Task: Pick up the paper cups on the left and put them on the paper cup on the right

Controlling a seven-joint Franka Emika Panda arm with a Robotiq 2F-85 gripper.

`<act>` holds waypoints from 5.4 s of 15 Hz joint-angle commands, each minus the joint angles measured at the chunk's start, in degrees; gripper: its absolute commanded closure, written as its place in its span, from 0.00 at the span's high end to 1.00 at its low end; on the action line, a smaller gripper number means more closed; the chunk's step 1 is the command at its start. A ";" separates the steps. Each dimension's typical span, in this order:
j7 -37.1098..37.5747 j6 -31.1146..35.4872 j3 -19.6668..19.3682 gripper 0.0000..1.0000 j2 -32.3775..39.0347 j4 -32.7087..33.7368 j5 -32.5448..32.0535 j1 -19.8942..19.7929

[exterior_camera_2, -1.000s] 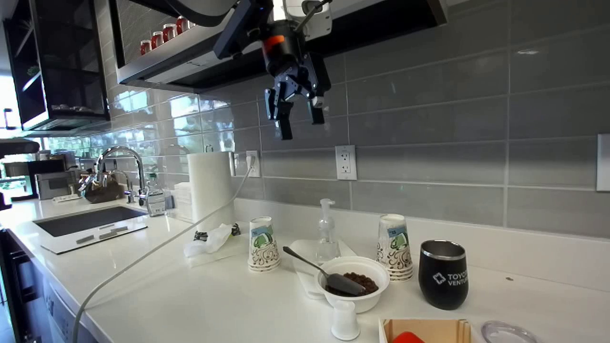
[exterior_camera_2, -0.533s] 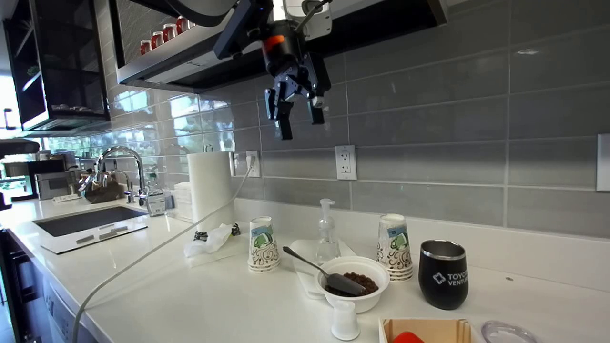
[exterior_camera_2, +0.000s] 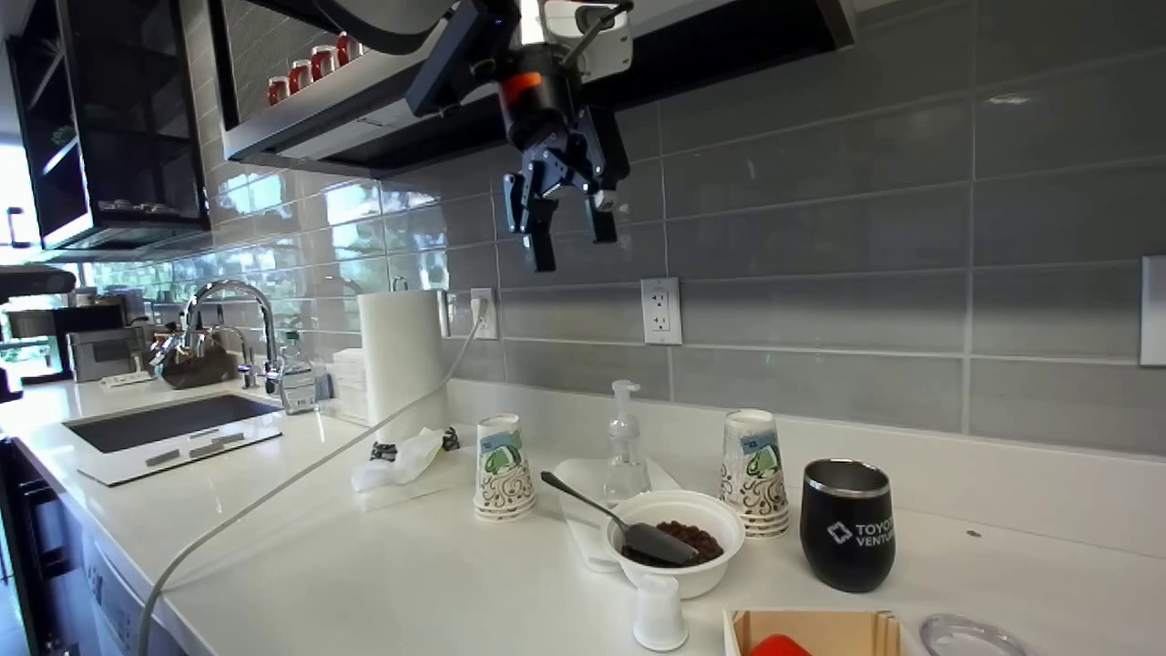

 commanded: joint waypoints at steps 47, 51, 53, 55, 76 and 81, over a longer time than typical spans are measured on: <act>14.60 55.56 6.37 0.00 29.00 -8.70 21.98 13.83; 14.00 57.09 6.62 0.01 30.00 -8.57 22.61 14.44; 13.58 57.22 6.73 0.01 30.08 -8.55 23.02 14.67; 13.48 56.20 6.63 0.01 28.09 -9.07 22.98 14.73; 21.09 31.26 0.35 0.01 -6.29 -23.66 9.37 -3.72; 19.11 33.72 -4.29 0.01 -3.93 -19.82 7.04 -11.45</act>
